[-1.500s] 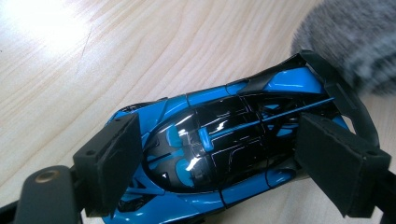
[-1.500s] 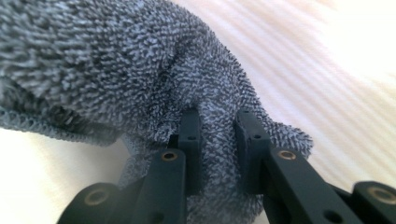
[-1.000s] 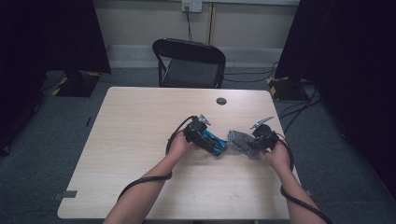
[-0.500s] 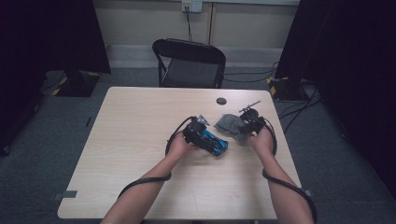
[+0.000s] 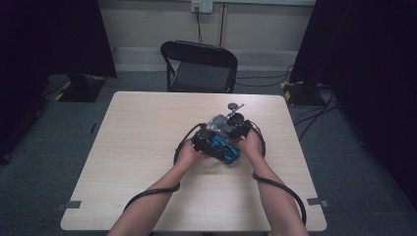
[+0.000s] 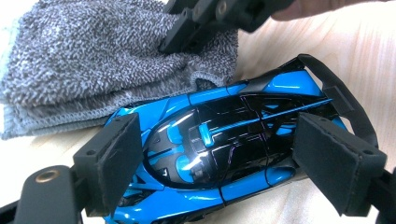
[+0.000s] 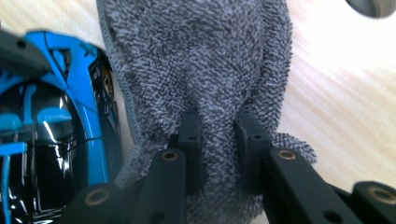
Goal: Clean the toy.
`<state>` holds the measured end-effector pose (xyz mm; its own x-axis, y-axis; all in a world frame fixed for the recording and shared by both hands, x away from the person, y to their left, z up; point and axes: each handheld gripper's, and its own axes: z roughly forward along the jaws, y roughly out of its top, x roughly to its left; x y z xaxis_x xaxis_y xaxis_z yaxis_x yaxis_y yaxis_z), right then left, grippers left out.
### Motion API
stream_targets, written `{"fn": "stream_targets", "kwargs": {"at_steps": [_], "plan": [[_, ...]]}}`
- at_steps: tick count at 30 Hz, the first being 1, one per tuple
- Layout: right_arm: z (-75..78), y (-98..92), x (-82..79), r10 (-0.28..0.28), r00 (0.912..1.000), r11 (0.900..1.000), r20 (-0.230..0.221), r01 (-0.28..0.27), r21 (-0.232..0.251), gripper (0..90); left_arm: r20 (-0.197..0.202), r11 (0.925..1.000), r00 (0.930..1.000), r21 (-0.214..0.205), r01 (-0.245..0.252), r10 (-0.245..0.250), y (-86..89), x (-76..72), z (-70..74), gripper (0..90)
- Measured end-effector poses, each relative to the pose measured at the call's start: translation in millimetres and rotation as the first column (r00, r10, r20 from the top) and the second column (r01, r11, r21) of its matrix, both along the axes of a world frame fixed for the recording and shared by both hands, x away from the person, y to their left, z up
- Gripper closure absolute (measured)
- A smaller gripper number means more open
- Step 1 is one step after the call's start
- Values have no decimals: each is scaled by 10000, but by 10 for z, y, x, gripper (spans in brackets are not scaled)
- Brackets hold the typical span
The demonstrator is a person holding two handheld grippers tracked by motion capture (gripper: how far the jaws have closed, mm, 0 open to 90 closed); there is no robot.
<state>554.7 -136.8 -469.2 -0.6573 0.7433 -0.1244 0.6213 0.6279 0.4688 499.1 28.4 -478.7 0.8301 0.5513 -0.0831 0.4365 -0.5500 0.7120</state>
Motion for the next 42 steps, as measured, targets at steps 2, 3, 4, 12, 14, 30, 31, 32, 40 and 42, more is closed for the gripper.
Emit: {"fn": "stream_targets", "kwargs": {"at_steps": [2,3,4,12,14,30,31,32,40,42], "plan": [[6,21,-17,460,9989,9987,70,-458,-211,753,-29,10000,10000,4,-4,4,-1,0,1,160],[10,17,-23,663,9978,9974,75,-661,-273,755,-62,10000,10000,30,-30,30,-3,-1,5,160],[16,10,-33,827,9966,9962,61,-825,-278,759,-69,10000,10000,36,-41,41,-3,-1,6,162],[22,-140,-144,1843,9827,9828,165,-1841,-110,765,-58,9999,9999,36,-101,101,-5,-5,8,164],[21,-184,-185,1920,9813,9814,156,-1920,39,765,-97,9999,9999,97,-73,74,-7,-2,12,164],[18,-556,-369,2134,9769,9753,-107,-2124,613,766,-160,9996,9997,198,-200,203,-12,-11,23,169],[18,-580,-388,2123,9771,9754,-105,-2112,633,766,-177,9995,9996,229,-195,199,-13,-9,26,170],[19,-595,-402,2102,9776,9755,-122,-2089,686,766,-177,9995,9996,219,-209,213,-15,-9,25,170],[24,-728,-581,2171,9761,9734,-58,-2161,759,765,-224,9994,9996,312,-156,163,-20,3,35,170],[27,-758,-622,2188,9758,9731,-30,-2180,743,765,-217,9995,9996,268,-162,168,-20,1,31,170]]}}
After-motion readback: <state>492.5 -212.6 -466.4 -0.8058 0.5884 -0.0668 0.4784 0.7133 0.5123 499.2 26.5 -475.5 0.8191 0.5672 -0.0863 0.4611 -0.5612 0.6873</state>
